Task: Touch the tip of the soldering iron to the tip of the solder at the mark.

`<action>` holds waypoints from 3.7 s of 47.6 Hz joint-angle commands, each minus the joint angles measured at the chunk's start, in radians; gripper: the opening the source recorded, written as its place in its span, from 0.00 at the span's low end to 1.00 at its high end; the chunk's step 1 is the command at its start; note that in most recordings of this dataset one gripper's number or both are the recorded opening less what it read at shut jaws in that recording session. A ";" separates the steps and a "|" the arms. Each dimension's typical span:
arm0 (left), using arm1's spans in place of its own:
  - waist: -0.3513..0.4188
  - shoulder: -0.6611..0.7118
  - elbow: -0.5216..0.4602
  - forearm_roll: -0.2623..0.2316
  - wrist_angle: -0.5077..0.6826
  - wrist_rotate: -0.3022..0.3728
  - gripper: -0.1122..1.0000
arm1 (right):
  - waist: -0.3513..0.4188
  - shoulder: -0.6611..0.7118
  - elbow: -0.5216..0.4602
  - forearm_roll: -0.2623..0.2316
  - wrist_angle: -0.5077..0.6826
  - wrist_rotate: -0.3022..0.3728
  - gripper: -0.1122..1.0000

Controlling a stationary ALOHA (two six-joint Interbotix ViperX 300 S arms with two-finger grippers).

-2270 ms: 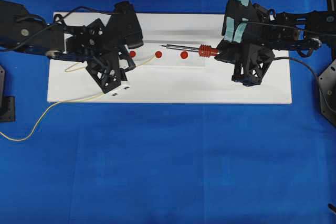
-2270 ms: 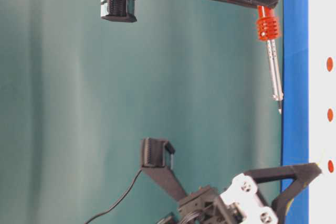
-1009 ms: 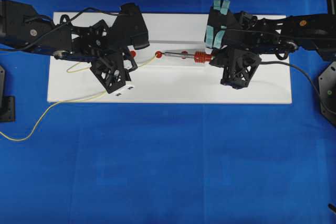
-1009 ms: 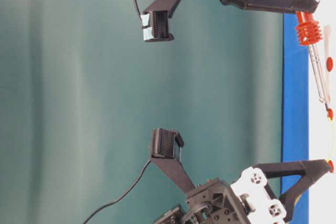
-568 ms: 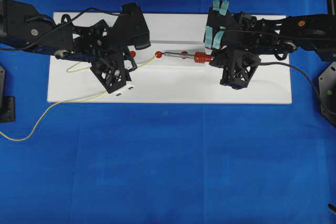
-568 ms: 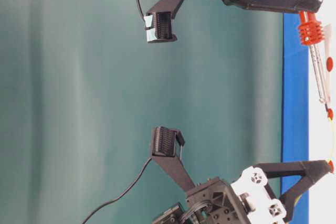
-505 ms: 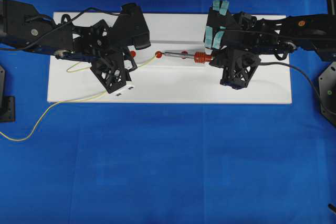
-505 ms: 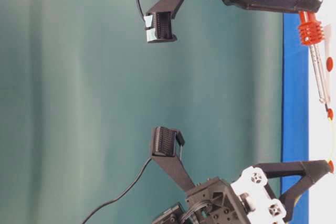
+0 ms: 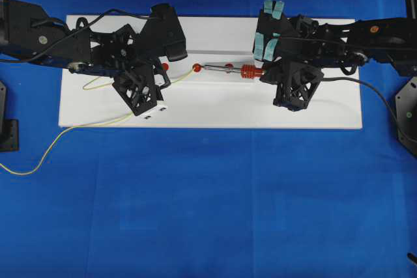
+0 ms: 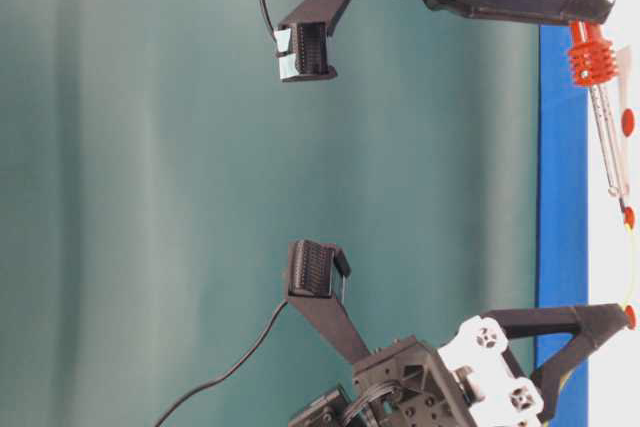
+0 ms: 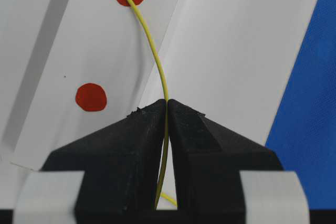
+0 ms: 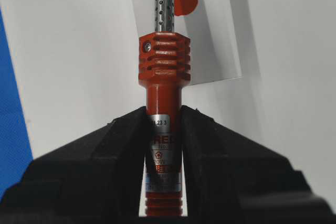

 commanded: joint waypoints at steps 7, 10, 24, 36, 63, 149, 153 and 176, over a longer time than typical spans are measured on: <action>-0.002 -0.009 -0.020 0.000 -0.003 0.000 0.13 | 0.003 -0.009 -0.025 0.000 -0.003 0.002 0.16; -0.002 -0.009 -0.020 0.000 -0.003 0.000 0.13 | 0.003 -0.009 -0.025 0.002 -0.003 0.002 0.16; -0.002 -0.009 -0.021 0.000 0.002 0.000 0.13 | 0.003 -0.009 -0.025 0.002 -0.003 0.002 0.16; 0.000 -0.009 -0.021 0.000 0.002 0.000 0.13 | 0.003 -0.009 -0.025 0.002 -0.003 0.002 0.16; -0.002 -0.008 -0.029 0.000 0.015 0.005 0.13 | 0.003 -0.009 -0.025 0.002 -0.003 0.002 0.16; 0.012 -0.265 0.109 0.003 0.005 0.008 0.13 | -0.003 -0.402 0.250 0.000 -0.037 0.063 0.16; 0.014 -0.262 0.106 0.003 0.002 0.008 0.13 | -0.005 -0.393 0.253 0.000 -0.044 0.064 0.16; -0.026 -0.153 -0.040 0.003 0.009 0.014 0.13 | -0.006 -0.356 0.238 0.000 -0.044 0.064 0.16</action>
